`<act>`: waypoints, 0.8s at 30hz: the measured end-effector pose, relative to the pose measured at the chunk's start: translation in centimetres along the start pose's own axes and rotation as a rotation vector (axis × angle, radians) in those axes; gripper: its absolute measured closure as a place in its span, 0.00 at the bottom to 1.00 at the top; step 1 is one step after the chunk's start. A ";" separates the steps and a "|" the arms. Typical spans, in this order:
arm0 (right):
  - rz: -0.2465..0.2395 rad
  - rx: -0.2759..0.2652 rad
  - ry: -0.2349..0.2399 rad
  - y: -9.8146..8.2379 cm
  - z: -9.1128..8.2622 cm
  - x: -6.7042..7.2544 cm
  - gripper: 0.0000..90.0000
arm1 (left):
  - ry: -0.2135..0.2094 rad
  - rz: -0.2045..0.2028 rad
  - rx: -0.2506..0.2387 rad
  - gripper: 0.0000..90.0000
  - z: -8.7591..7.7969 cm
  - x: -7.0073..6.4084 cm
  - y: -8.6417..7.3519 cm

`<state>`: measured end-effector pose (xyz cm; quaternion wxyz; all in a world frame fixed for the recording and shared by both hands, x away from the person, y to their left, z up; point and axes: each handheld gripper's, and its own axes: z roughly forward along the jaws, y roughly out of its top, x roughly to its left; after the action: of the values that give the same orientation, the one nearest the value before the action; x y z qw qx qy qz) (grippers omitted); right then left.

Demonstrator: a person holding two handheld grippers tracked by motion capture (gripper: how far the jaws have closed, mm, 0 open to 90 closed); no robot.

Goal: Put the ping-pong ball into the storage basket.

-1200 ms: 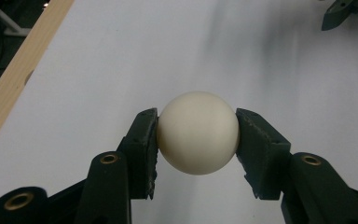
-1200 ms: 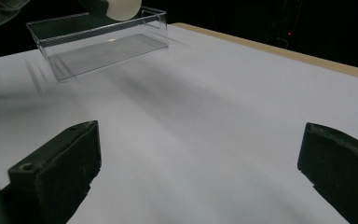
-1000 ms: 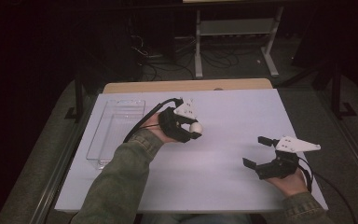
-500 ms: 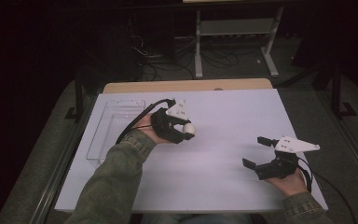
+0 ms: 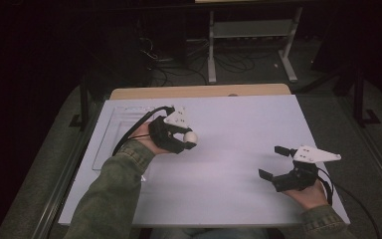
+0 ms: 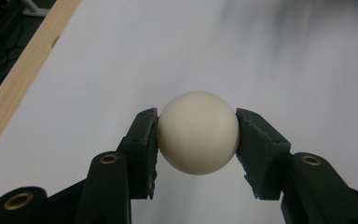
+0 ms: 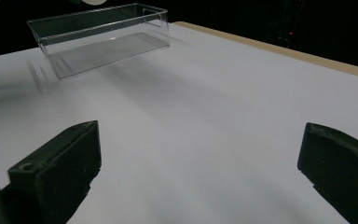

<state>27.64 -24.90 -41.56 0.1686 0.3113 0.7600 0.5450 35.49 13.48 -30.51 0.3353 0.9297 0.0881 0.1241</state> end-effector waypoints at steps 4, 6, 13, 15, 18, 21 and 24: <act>0.001 0.002 0.003 0.0 0.0 0.0 0.00 | 0.017 -0.023 -0.004 0.56 -0.8 0.3 -0.9; 0.001 0.002 0.003 0.0 0.0 0.0 0.00 | 0.027 -0.030 -0.004 0.56 -1.3 0.5 -1.3; -0.001 0.003 0.003 0.0 0.1 0.0 0.00 | 0.062 -0.059 -0.014 0.56 -2.8 0.9 -2.8; -0.002 0.004 0.004 0.0 0.1 0.1 0.00 | 0.071 -0.071 -0.022 0.56 -3.3 1.1 -3.2; -0.003 0.005 0.003 0.0 0.1 0.1 0.00 | 0.085 -0.078 -0.015 0.56 -3.9 1.2 -3.8; -0.002 0.004 0.004 0.0 0.1 0.1 0.00 | 0.095 -0.094 -0.017 0.56 -4.4 1.3 -4.4; -0.002 0.005 0.004 0.0 0.1 0.1 0.00 | 0.100 -0.105 -0.017 0.56 -4.8 1.4 -4.9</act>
<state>27.64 -24.78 -41.63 0.1671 0.3099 0.7620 0.5435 35.05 20.49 -29.87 0.3443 0.9136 0.1522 0.1536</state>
